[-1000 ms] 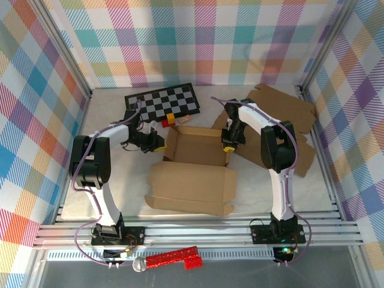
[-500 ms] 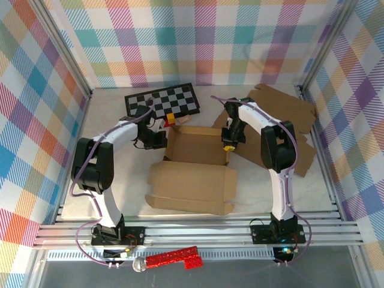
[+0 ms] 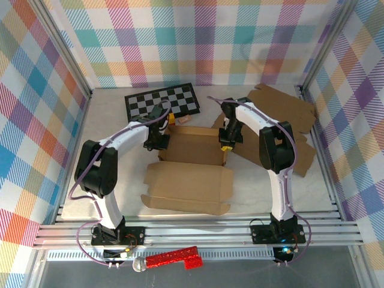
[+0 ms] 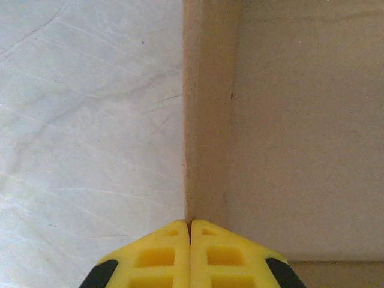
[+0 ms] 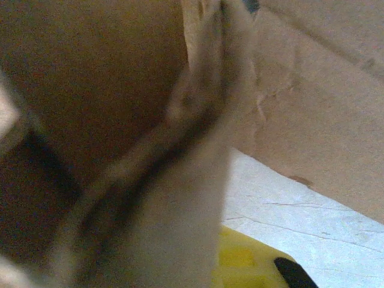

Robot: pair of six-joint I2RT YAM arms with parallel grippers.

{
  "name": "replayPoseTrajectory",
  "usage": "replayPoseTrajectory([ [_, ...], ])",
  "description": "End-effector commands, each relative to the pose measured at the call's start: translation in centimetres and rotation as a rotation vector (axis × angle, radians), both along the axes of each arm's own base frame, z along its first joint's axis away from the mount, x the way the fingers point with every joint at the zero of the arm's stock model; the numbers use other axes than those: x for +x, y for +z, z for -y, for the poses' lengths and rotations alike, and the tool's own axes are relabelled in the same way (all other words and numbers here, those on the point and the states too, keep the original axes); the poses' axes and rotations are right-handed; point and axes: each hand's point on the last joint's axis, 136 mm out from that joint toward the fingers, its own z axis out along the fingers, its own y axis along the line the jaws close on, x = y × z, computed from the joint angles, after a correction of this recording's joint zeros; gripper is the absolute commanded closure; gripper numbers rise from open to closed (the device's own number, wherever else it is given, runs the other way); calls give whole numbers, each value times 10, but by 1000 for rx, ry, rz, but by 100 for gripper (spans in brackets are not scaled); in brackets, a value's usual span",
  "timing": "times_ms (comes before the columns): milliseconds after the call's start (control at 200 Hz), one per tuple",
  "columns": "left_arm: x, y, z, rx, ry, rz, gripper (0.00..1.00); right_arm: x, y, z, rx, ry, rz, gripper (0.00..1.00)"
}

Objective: Fold the paper box

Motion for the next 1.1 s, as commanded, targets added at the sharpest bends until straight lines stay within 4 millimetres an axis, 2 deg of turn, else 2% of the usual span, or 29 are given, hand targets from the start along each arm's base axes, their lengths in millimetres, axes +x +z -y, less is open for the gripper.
replayPoseTrajectory([
  [0,-12,-9,-15,139,-12,-42,100,3,4,-7,26,10,1,100],
  [265,-11,-5,2,79,-40,-26,100,1,4,-7,24,13,1,100],
  [365,-8,0,9,-5,-28,-27,100,1,5,-8,26,15,2,100],
  [510,0,12,14,-196,6,-29,76,1,6,-8,26,18,2,100],
  [635,7,16,21,-317,0,-72,70,1,6,-8,29,16,2,100],
  [770,13,13,20,-344,-15,-100,70,0,6,-8,29,17,2,100],
  [860,15,8,22,-364,-18,-118,74,0,7,-8,31,16,3,100],
  [1095,13,-18,20,-349,-19,-181,77,1,7,-9,34,13,2,100],
])
